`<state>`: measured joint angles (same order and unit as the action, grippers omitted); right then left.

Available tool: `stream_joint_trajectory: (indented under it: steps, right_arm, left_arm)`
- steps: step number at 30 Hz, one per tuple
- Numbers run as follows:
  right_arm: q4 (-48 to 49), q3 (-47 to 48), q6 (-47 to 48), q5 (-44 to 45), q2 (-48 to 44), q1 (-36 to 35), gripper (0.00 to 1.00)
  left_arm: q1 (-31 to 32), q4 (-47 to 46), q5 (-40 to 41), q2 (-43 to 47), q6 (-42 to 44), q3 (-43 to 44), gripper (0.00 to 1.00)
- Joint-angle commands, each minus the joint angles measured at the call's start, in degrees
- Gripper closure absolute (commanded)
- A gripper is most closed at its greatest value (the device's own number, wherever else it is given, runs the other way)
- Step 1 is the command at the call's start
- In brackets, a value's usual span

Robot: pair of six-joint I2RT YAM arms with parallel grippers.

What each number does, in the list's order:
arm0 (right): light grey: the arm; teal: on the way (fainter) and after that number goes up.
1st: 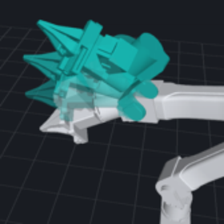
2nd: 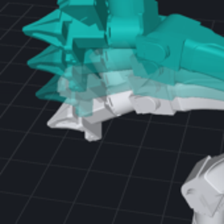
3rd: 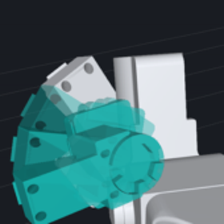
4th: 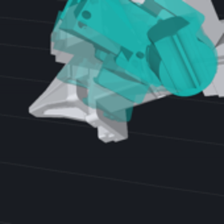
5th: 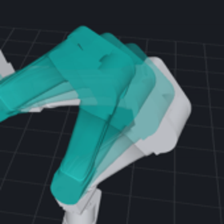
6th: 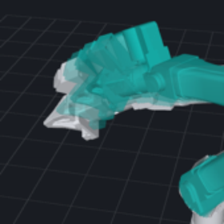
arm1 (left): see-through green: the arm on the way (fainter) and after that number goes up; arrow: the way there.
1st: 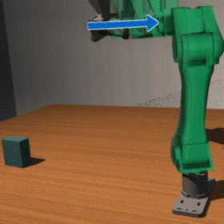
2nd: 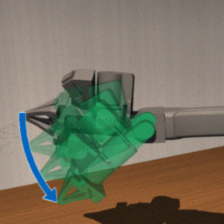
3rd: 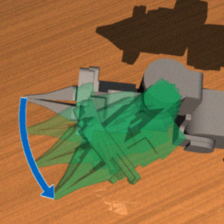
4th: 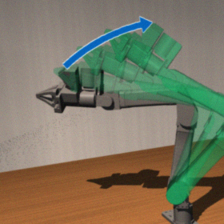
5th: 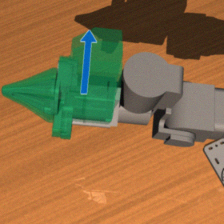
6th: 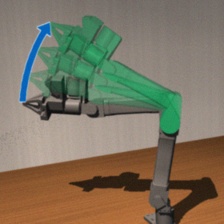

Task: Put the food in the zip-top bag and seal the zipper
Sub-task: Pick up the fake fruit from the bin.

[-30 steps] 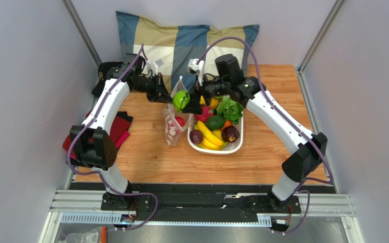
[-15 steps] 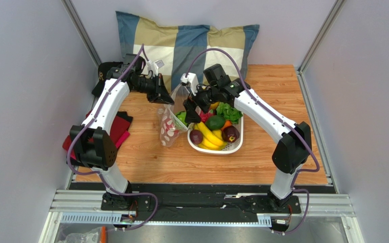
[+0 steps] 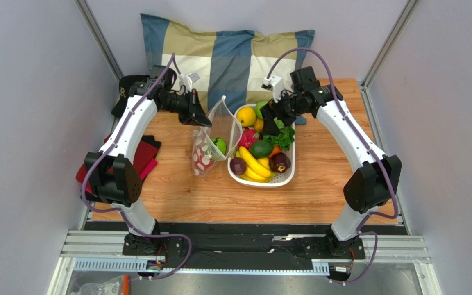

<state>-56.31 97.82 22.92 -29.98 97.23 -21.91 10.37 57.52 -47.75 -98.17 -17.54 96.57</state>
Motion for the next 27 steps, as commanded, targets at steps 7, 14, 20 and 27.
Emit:
stream_joint_trajectory:
  steps: [7, 14, 20, 27]
  right_arm:
    - [3.57, 3.78, -7.79, 11.51, 4.98, 7.06, 0.02]
    - [13.94, 6.93, -11.58, 13.1, 10.86, 6.18, 0.02]
    - [18.15, 12.66, -16.58, 15.73, 17.99, 5.39, 0.03]
    - [23.27, 13.27, -15.8, 17.5, 22.47, 3.98, 0.03]
  left_arm:
    - [0.18, -1.71, -0.77, 0.35, -0.3, 0.02, 1.0]
    - [0.18, -2.23, -0.6, 0.0, -0.92, 0.19, 1.0]
    - [0.18, -2.23, -0.5, 0.17, -0.74, -0.07, 1.0]
    - [0.18, -2.32, -0.15, 0.35, -0.65, -0.6, 1.0]
